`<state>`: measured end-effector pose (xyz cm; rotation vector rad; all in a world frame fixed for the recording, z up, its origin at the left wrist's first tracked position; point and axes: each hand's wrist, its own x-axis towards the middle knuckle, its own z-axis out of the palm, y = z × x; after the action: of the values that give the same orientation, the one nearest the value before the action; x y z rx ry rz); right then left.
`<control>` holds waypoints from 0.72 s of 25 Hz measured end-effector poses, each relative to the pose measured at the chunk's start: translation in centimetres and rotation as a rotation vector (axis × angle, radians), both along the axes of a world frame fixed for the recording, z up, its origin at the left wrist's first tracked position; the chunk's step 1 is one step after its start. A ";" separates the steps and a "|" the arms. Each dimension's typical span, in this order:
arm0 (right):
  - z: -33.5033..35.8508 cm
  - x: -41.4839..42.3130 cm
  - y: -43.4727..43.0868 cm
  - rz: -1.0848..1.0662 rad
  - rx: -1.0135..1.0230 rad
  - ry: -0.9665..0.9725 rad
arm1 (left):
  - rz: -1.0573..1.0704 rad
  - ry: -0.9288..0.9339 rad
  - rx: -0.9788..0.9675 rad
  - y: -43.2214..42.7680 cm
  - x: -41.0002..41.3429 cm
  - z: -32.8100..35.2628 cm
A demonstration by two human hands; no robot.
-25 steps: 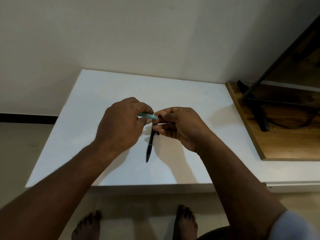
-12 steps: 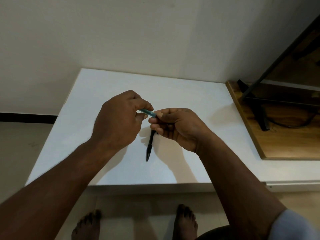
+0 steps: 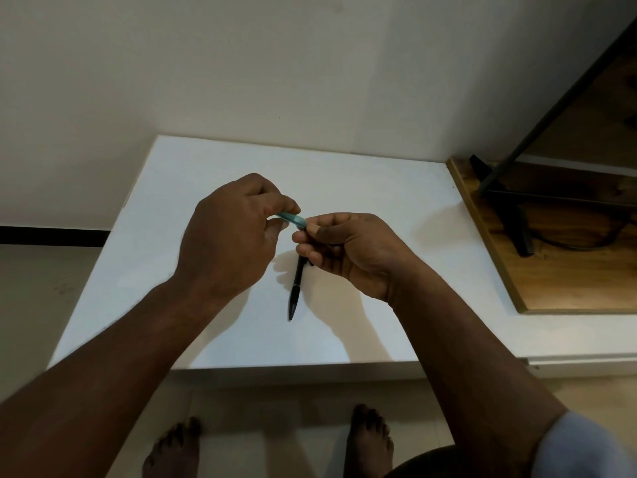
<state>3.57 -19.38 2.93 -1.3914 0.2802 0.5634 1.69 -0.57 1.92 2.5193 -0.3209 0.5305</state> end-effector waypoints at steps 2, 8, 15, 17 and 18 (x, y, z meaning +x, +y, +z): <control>-0.1 0.0 0.0 -0.003 0.008 -0.004 | 0.009 0.009 -0.016 0.0 0.1 -0.1; -0.2 0.0 0.1 -0.032 -0.036 -0.066 | 0.041 0.053 -0.121 0.0 0.1 -0.3; 0.1 -0.1 0.1 -0.074 -0.222 -0.247 | 0.119 0.214 -0.322 -0.3 0.3 -0.9; 0.4 -0.1 0.1 -0.079 -0.263 -0.284 | 0.119 0.300 -0.410 -0.4 0.3 -1.1; 0.4 -0.2 0.0 -0.078 -0.291 -0.307 | 0.114 0.337 -0.450 -0.4 0.3 -1.2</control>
<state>3.39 -19.35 3.36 -1.7165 0.1708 0.2434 2.04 -0.99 0.76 2.1415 0.0655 0.1836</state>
